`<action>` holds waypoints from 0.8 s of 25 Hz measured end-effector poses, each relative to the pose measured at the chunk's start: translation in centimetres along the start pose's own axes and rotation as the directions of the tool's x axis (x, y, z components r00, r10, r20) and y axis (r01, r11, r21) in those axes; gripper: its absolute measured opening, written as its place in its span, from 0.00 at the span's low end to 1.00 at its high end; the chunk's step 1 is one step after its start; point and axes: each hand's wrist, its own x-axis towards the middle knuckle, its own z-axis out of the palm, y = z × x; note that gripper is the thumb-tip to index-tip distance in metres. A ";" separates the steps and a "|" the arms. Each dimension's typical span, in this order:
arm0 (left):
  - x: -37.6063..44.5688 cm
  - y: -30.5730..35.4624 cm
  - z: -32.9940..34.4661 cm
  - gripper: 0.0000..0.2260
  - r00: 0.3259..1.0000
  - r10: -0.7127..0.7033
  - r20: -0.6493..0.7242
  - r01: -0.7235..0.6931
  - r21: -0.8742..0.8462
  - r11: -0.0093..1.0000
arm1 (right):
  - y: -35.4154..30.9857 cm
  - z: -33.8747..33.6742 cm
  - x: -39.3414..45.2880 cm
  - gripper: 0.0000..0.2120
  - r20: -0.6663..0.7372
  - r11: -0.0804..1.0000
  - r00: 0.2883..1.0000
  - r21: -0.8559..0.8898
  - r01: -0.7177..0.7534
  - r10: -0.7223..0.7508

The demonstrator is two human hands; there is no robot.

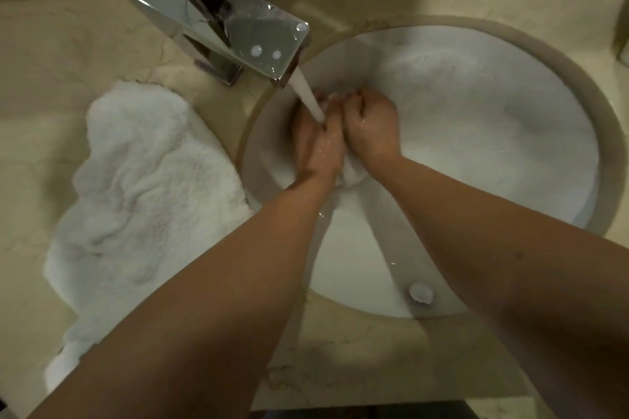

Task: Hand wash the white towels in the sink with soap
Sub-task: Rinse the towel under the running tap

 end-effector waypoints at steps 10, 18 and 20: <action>-1.3 2.4 -2.3 0.25 0.936 -0.347 -0.052 0.318 -0.288 0.903 | -1.9 -1.9 -2.4 0.15 -0.074 0.972 0.990 0.191 0.136 -0.124; -1.6 1.1 -1.8 0.18 0.992 -0.086 -0.087 0.068 -0.194 0.979 | -0.9 -2.3 -2.9 0.21 0.071 0.949 0.995 0.301 -0.093 0.075; -1.9 0.7 -1.5 0.12 0.980 -0.172 -0.102 0.154 -0.166 0.974 | -0.4 -2.0 -2.9 0.19 0.079 0.962 0.992 0.248 -0.113 0.096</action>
